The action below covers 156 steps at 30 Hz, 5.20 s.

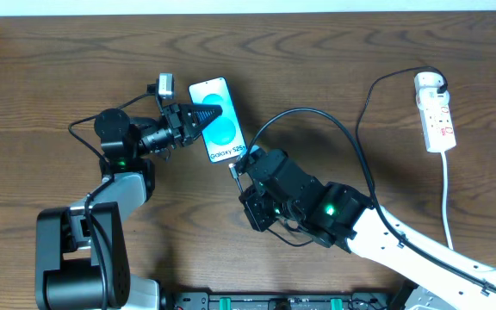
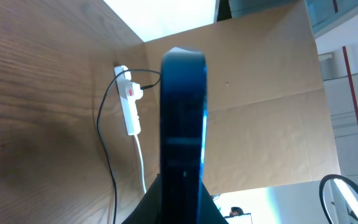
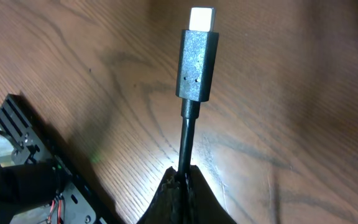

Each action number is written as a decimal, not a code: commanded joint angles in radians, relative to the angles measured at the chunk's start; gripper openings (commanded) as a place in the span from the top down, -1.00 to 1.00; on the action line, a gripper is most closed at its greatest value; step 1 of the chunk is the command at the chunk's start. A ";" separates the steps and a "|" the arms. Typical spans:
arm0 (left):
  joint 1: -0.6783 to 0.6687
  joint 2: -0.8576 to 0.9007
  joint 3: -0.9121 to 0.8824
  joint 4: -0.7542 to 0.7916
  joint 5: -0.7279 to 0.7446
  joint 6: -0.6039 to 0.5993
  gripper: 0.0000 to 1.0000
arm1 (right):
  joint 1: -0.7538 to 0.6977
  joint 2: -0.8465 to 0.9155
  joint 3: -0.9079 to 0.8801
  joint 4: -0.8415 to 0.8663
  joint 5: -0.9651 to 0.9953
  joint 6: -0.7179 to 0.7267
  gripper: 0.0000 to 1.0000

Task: Plug charger to phone and switch on socket

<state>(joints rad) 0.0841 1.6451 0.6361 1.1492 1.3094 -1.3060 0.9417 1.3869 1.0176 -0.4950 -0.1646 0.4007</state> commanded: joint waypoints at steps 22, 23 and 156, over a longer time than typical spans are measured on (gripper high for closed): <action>0.002 -0.009 0.018 0.013 0.000 0.000 0.85 | 0.002 0.007 -0.006 0.035 -0.015 0.040 0.98; 0.002 -0.009 0.018 0.013 0.000 -0.002 0.85 | 0.002 0.007 -0.006 0.035 -0.015 0.040 0.98; 0.003 -0.009 0.018 0.013 0.091 0.019 0.85 | -0.012 -0.001 -0.006 0.062 -0.010 0.159 0.98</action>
<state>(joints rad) 0.0845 1.6451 0.6361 1.1496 1.3521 -1.3048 0.9314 1.4052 1.0176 -0.4423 -0.2173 0.5697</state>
